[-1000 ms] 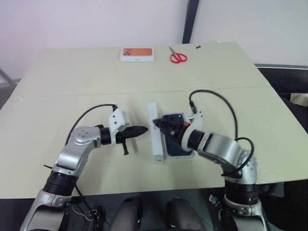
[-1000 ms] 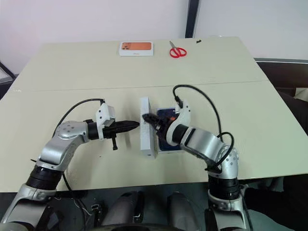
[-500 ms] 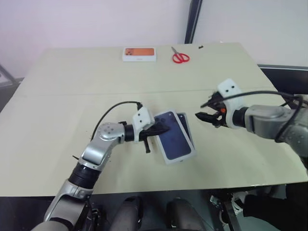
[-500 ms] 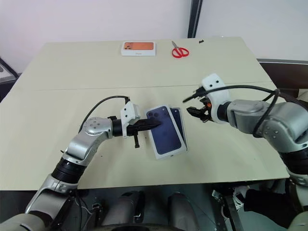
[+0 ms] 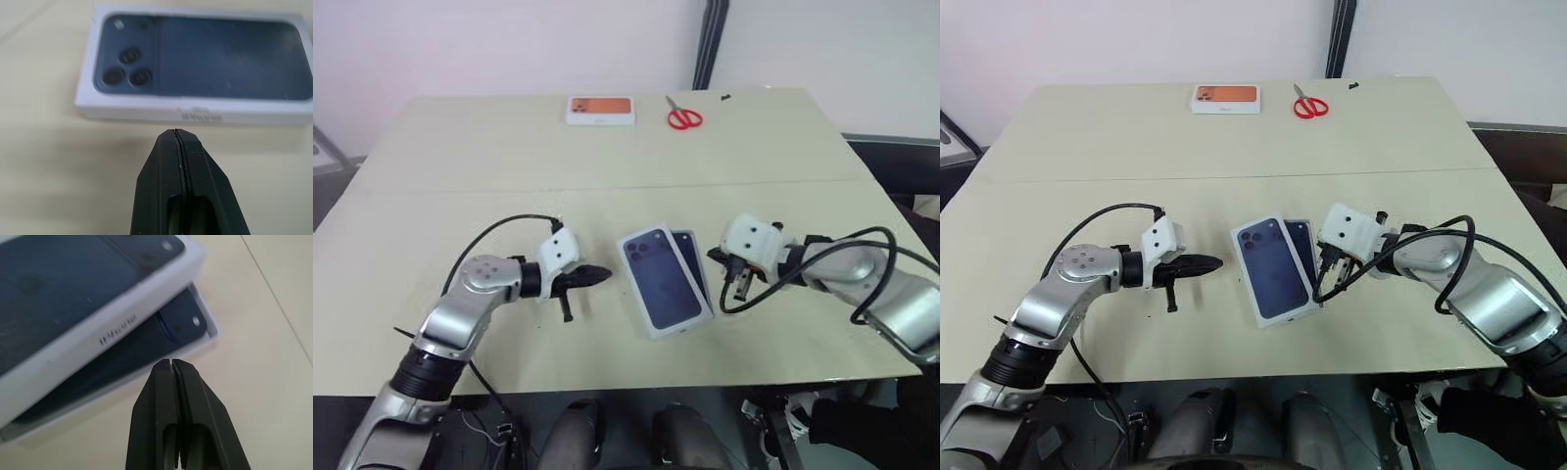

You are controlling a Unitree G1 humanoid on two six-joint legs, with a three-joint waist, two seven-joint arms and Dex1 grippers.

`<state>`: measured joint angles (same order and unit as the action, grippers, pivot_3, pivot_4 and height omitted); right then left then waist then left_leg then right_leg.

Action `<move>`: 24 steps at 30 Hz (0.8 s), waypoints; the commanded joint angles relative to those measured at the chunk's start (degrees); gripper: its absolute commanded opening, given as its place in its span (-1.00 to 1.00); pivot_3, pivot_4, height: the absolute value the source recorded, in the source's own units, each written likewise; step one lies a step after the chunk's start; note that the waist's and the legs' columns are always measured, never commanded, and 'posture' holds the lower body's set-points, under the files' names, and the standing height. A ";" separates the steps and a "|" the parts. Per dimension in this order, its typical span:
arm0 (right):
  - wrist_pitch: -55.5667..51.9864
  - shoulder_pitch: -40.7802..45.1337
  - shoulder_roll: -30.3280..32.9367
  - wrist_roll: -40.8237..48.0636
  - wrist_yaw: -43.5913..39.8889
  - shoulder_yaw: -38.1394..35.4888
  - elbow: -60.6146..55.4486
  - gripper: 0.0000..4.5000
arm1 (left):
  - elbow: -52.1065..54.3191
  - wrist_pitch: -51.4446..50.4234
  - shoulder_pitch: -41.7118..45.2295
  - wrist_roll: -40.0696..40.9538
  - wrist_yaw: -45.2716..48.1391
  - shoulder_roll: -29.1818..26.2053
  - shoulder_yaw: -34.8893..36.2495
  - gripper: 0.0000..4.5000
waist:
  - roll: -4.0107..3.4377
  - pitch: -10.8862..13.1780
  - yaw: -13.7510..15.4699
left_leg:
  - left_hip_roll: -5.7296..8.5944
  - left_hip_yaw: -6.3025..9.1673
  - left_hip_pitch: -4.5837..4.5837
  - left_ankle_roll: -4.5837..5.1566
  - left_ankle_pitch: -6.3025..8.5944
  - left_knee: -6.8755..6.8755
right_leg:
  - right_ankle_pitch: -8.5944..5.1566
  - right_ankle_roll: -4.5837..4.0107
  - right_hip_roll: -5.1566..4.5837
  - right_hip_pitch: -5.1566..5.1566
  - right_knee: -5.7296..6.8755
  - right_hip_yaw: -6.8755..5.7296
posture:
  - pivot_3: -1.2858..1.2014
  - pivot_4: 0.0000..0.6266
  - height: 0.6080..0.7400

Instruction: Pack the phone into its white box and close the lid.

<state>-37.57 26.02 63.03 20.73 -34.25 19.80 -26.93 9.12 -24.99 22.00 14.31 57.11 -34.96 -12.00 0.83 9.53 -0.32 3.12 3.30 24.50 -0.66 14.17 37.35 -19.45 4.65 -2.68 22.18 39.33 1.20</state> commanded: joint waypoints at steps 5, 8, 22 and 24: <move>0.47 0.25 -4.40 -9.10 -3.76 2.51 -1.31 -0.97 | -3.16 -1.36 5.34 -5.04 -2.41 3.94 -6.06 -1.00 | 0.01 0.00 -0.21 | 0.01 -0.01 0.01 0.00 0.00 0.00 | 0.00 0.00 0.01 0.04 0.04 0.00 | 0.03 -0.52 1.00; 0.41 -0.48 -6.24 -10.83 -4.64 2.38 -1.48 -0.97 | -4.18 -1.17 6.19 -5.31 -3.68 6.09 -6.10 -1.00 | 0.01 0.00 -0.28 | 0.01 -0.01 0.01 0.00 0.00 0.00 | 0.00 0.00 0.02 0.04 0.04 0.00 | 0.03 -0.52 1.00; -4.46 -2.44 -10.16 -11.46 -7.30 -3.48 -3.26 -0.97 | -3.89 -1.99 7.07 -2.83 -7.08 13.74 -3.22 -1.00 | 0.01 0.00 -0.23 | 0.02 -0.01 0.01 -0.02 -0.01 0.04 | 0.00 0.00 0.02 0.04 0.09 0.00 | 0.03 -0.52 1.00; -4.73 -2.58 -10.45 -11.80 -7.42 -3.81 -3.10 -0.97 | -4.28 -1.80 7.16 -3.53 -7.06 14.05 -3.62 -1.00 | 0.01 0.00 -0.26 | 0.02 -0.01 0.01 -0.02 -0.01 0.04 | 0.00 0.00 0.02 0.04 0.10 0.00 | 0.03 -0.52 1.00</move>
<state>-43.13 22.99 53.66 8.84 -41.24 17.28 -27.21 3.31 -27.27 27.92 9.77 49.71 -21.82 -14.93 0.84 9.53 -0.58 3.13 3.29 24.50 -0.69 14.15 37.39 -19.45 4.66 -2.66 22.22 39.42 1.20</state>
